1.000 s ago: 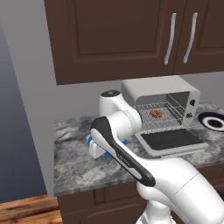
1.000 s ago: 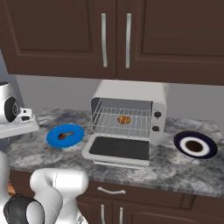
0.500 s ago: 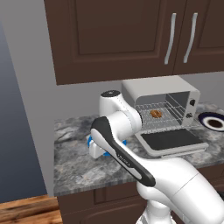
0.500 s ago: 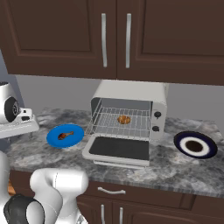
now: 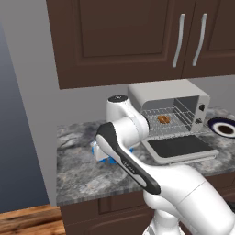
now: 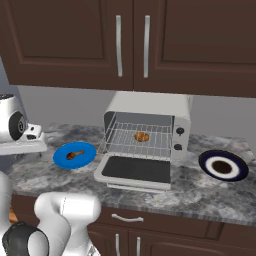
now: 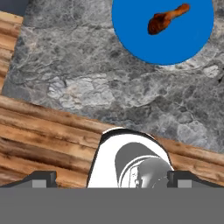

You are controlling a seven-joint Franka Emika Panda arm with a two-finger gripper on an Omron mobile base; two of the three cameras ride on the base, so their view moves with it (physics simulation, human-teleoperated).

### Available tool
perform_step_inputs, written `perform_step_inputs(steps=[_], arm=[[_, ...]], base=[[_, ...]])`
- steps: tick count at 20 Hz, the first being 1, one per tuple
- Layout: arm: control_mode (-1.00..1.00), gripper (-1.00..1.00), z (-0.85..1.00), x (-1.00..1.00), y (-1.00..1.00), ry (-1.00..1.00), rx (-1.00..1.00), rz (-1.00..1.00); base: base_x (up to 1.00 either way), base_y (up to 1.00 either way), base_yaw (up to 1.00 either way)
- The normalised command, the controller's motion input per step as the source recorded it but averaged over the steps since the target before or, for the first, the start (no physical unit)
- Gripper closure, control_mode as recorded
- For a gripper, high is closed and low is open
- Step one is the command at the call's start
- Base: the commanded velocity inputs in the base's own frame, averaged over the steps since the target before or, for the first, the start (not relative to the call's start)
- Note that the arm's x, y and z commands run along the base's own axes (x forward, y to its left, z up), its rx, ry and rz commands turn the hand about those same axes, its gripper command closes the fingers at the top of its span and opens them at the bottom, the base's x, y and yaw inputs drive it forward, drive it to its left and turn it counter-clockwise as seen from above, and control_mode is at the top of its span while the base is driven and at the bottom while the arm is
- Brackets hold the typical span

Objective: Open the toaster oven door. Place the bread on the bottom rack in the toaster oven and place the chicken drumstick on the top rack.

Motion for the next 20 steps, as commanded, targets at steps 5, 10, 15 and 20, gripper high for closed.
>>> perform_step_inputs(steps=[5,10,15,20], arm=[[-1.0,-1.0,-0.16,0.24,-0.25,-0.18,0.0,-0.21],[-1.0,-1.0,-0.21,0.38,-0.26,-0.05,0.09,-0.21],[-1.0,-1.0,-0.14,0.45,-0.22,0.01,0.11,-0.16],[-1.0,-1.0,-0.23,0.43,-0.02,0.0,-0.02,-0.16]], base=[[0.0,0.0,0.0],[0.0,0.0,0.0],[0.0,0.0,0.0],[0.0,0.0,0.0]])
